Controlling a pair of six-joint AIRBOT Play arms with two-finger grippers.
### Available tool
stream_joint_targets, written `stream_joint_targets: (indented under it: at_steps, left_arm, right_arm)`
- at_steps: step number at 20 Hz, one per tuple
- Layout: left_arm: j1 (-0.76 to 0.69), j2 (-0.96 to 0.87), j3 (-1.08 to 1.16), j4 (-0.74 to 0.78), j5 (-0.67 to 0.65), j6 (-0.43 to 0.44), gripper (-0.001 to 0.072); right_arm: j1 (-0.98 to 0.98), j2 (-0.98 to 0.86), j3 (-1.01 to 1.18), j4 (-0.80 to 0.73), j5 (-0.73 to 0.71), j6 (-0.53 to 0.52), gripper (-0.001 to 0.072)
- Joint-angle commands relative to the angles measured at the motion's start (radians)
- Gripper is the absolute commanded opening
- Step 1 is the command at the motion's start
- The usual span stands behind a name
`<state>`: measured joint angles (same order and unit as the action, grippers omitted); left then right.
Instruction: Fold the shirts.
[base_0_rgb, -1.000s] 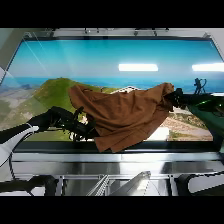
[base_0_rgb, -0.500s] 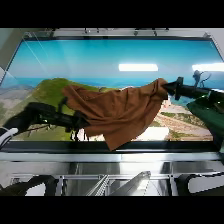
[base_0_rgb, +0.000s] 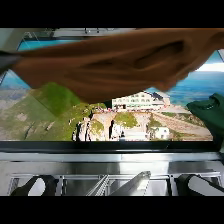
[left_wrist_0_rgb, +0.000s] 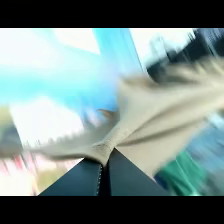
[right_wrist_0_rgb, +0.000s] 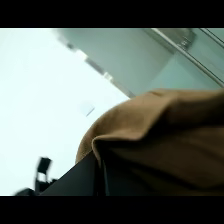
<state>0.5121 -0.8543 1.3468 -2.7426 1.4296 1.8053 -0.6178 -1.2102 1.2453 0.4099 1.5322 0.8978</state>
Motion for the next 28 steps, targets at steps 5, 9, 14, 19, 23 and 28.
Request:
stream_joint_targets:
  at_steps: [5, 9, 14, 19, 23, 28]
  left_arm:
    - [0.112, 0.084, 0.414, 0.001, 0.020, -0.022, 0.0028]
    - [-0.035, -0.152, 0.428, 0.012, 0.082, -0.008, 0.0027]
    - [-0.285, -0.528, 0.230, 0.179, 0.019, 0.112, 0.0026]
    - [-0.335, -0.897, 0.176, 0.176, -0.129, 0.140, 0.0237]
    - [-0.248, -1.017, 0.254, 0.176, 0.007, 0.138, 0.0719]
    - [-0.154, -0.884, 0.043, 0.197, 0.162, 0.169, 0.0717]
  right_arm:
    - [-0.103, 0.455, 0.038, -0.121, -0.032, 0.003, 0.0022]
    - [0.104, 0.387, 0.023, -0.596, -0.300, 0.047, 0.0022]
    - [0.401, 0.071, -0.068, -0.880, -0.655, 0.045, 0.0022]
    - [0.400, -0.308, -0.067, -0.867, -0.741, 0.046, 0.0390]
    - [0.266, -0.357, -0.067, -0.930, -0.560, 0.110, 0.0477]
    - [0.057, -0.235, -0.161, -1.164, -0.328, 0.261, 0.0478]
